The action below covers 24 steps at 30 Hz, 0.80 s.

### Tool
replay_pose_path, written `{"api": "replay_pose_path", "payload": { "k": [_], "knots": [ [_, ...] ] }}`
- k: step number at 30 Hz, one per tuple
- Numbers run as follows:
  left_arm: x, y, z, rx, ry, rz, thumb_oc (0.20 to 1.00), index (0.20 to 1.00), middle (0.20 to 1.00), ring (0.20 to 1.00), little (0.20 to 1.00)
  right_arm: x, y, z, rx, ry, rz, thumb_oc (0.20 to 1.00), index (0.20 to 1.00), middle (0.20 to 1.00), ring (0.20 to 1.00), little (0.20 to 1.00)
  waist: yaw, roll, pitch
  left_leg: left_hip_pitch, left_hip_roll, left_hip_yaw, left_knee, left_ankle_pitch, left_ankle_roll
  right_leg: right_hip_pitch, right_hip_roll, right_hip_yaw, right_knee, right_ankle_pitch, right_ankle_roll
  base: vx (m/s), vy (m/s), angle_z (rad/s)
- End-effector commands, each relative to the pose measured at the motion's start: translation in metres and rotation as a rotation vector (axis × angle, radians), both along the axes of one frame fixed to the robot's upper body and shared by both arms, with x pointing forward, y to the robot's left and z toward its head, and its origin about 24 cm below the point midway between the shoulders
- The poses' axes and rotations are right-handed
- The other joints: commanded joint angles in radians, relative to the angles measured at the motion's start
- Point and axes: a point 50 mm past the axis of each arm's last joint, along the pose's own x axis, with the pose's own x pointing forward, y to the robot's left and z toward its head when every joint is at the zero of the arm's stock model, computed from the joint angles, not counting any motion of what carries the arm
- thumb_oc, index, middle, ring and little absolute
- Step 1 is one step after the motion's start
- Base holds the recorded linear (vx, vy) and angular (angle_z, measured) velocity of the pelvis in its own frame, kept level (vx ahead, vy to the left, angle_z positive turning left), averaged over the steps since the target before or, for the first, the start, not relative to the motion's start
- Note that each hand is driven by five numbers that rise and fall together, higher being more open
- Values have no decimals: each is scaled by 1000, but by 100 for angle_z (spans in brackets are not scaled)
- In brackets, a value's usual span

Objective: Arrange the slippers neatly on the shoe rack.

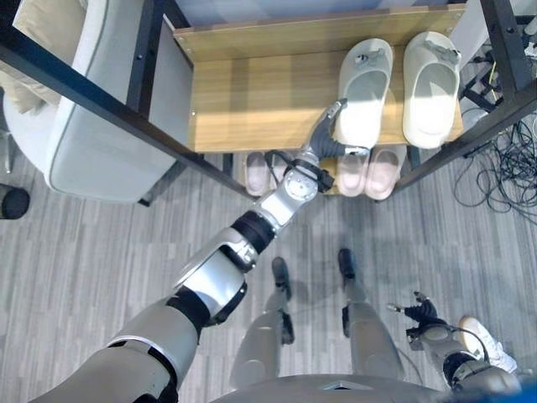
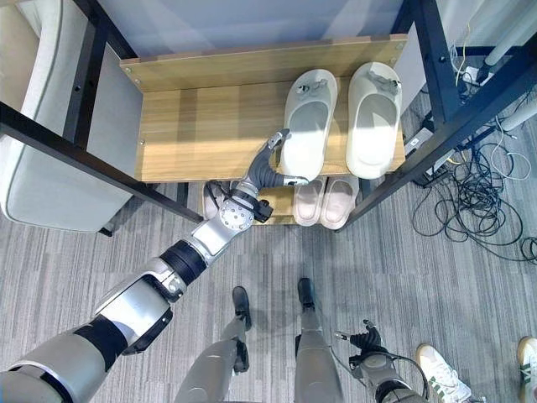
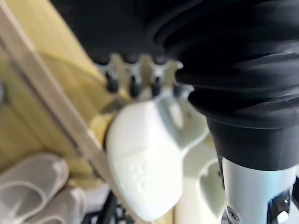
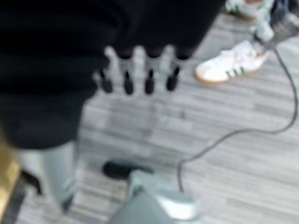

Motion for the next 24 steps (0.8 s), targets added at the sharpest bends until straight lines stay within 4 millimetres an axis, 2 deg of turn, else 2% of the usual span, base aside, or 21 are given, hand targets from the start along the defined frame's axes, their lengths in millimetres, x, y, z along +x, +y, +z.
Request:
{"api": "replay_pose_path", "payload": {
  "k": [1,4,9,24],
  "knots": [
    [0,-25,31,-25,-74,-58,1000,1000,1000,1000,1000,11,-19,12,-64,-24,-13,1000,1000,1000,1000,1000,7,7,32,-51,-11,-98,6,-46,-28,-87,-36,-55,129,-128,33,0,0,0],
    [1,-28,40,-32,-94,-56,1000,1000,1000,1000,1000,9,-20,11,-67,-19,-15,1000,1000,1000,1000,1000,2,5,34,-54,-10,-99,6,-46,-27,-91,-34,-51,131,-129,31,14,-22,0],
    [0,-33,44,-41,-102,-68,1000,1000,1000,1000,1000,9,-20,11,-67,-21,-15,1000,1000,1000,1000,1000,-1,3,33,-56,-8,-97,6,-46,-27,-99,-33,-50,134,-129,30,7,-6,-3],
    [1,-33,45,-4,-123,-55,1000,1000,1000,1000,1000,8,-21,11,-65,-19,-16,1000,1000,1000,1000,1000,-2,2,26,-53,-4,-96,7,-47,-26,-100,-27,-47,137,-131,27,1,-4,-2]
  ]
}}
